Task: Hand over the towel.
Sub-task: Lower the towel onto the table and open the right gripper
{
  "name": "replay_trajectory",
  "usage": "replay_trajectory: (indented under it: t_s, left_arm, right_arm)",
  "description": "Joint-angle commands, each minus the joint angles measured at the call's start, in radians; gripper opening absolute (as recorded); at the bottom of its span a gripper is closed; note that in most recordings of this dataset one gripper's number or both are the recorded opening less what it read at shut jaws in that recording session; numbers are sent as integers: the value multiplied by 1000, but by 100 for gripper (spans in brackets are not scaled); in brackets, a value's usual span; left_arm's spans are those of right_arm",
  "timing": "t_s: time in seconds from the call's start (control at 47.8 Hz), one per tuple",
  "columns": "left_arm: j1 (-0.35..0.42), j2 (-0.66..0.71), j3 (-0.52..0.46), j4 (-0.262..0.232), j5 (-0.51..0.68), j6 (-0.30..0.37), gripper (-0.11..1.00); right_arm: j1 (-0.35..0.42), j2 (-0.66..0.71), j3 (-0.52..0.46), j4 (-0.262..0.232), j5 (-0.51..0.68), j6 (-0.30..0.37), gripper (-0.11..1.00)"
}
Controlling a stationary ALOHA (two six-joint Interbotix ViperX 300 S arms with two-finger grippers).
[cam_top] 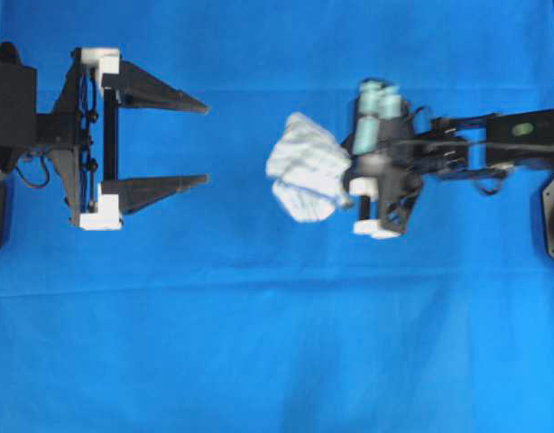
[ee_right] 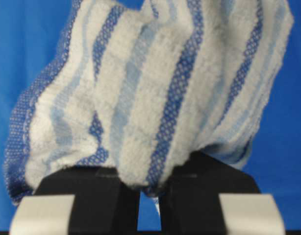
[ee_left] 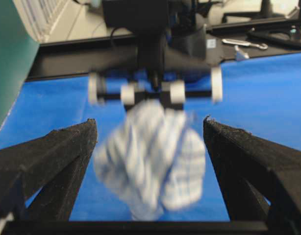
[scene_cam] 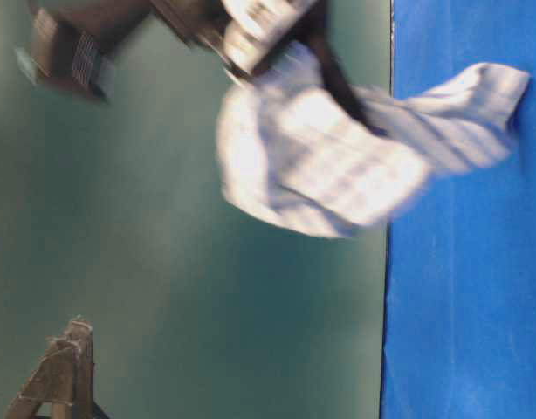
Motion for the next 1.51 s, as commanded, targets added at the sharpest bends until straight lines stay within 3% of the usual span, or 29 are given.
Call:
replay_trajectory:
  t_s: [0.0,0.293,0.691,0.733,0.879,0.963,1.172,1.486]
  left_arm:
    - [2,-5,-15,-2,-11,-3,92]
    - [2,-3,-14,-2,-11,-3,92]
    - [2,-3,-12,-2,-11,-3,92]
    - [2,-3,-11,-2,-11,-3,92]
    - [0,-3,-12,-2,-11,-3,92]
    - [-3,-3,-11,-2,-11,-3,92]
    - [-5,-3,-11,-2,-11,-3,92]
    - [-5,-3,-11,-2,-11,-3,92]
  right_arm:
    - [-9,61,-63,-5,48,3,11]
    - [-14,252,-130,-5,46,3,11]
    - [-17,295,-141,-5,23,17,12]
    - [-17,295,-143,-5,25,17,16]
    - [-17,293,-143,-5,21,20,59]
    - [-17,288,-141,-5,20,21,72]
    - [-17,213,-133,-5,32,21,72]
    - [-17,-66,-86,-35,46,18,72]
